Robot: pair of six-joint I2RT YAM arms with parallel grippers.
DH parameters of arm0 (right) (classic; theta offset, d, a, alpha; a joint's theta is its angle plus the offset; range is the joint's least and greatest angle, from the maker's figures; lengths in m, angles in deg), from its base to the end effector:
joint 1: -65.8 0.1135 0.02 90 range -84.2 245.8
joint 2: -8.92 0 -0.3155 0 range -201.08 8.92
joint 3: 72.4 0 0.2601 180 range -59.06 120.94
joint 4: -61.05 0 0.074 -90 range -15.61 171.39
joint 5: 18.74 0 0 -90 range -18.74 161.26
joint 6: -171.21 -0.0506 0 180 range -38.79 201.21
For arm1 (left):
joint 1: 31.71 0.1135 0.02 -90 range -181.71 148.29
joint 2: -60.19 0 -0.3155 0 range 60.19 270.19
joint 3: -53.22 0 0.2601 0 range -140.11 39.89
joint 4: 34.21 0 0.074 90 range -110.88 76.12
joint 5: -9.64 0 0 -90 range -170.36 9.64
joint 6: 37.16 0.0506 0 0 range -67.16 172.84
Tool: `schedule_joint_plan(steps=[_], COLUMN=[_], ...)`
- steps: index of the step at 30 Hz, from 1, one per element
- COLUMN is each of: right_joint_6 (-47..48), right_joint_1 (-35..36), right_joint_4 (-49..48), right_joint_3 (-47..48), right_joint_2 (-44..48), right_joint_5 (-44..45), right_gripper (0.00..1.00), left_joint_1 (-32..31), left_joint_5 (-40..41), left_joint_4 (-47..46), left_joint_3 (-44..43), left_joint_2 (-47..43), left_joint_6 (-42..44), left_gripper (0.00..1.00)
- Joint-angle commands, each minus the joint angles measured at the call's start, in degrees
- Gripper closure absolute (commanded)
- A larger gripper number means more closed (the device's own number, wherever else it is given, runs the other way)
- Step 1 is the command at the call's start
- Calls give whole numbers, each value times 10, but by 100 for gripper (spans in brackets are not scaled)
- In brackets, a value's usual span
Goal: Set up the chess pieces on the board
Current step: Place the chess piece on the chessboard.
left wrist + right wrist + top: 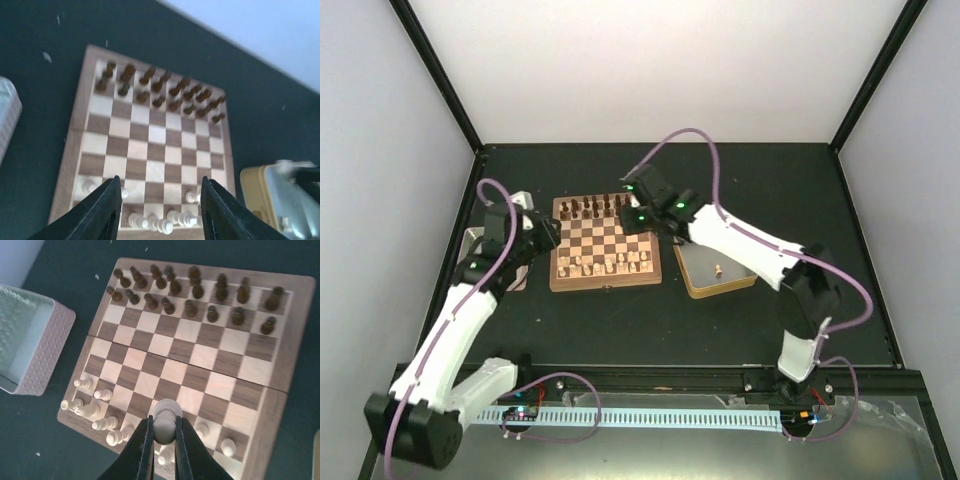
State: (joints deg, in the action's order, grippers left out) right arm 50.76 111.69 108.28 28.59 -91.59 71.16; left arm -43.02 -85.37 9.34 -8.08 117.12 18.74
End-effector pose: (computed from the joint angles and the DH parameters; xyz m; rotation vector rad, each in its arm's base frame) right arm 0.2944 0.3038 0.3351 -0.3341 2.4584 0.6095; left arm 0.1988 -0.0443 0.3191 -0.4083 2.2681 -0.5155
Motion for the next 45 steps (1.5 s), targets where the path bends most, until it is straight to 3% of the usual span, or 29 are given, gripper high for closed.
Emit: schedule_joint_plan(steps=[1, 7, 22, 45], right_joint_6=[51, 77, 48, 40], right_joint_1=[50, 96, 104, 88], right_joint_4=[59, 141, 295, 304], right_joint_3=[107, 243, 403, 415], right_joint_2=[-91, -219, -362, -398], right_joint_5=[59, 99, 143, 81], right_gripper=[99, 99, 97, 88], left_joint_1=[3, 3, -1, -1], left_joint_5=[72, 115, 132, 128], left_joint_4=[15, 1, -10, -24], left_joint_3=[-18, -4, 15, 32], left_joint_2=[-105, -213, -228, -219], left_joint_6=[21, 49, 70, 75], left_gripper=[53, 44, 40, 38])
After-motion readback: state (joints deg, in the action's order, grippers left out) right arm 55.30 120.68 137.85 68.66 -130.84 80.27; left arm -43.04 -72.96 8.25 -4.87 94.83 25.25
